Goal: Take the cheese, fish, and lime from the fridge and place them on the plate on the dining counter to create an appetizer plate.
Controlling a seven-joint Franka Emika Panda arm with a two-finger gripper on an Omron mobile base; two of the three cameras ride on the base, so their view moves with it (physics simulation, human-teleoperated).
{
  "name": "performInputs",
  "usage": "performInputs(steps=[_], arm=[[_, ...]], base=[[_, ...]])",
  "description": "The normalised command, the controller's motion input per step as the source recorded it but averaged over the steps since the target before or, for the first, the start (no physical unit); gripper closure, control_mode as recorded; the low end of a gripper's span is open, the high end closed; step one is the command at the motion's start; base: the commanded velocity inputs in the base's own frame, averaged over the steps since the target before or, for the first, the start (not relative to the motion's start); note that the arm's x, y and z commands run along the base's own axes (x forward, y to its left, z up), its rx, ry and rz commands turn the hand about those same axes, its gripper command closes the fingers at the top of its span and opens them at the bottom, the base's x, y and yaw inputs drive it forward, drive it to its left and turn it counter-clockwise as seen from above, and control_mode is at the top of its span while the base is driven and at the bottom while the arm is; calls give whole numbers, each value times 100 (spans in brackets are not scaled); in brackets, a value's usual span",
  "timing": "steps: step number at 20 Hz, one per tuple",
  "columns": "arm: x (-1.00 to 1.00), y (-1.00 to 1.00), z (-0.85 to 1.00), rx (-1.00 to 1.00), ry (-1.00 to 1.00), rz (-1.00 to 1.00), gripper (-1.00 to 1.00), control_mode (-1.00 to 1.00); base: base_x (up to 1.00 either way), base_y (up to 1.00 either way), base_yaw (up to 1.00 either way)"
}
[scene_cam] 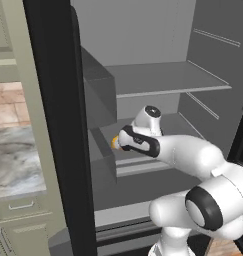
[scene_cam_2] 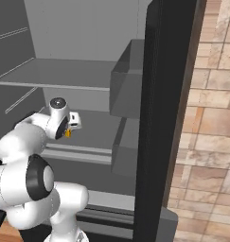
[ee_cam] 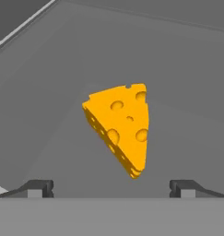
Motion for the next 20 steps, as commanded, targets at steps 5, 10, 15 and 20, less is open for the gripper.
performInputs(steps=[5,10,15,20], arm=[[28,6,-28,0,0,0,-100,-100],[31,12,-25,0,0,0,-100,-100],[30,12,-21,0,0,0,-100,-100],[25,9,-19,0,0,0,-100,-100]], base=[[0,0,0],[0,0,0],[0,0,0],[0,0,0]])
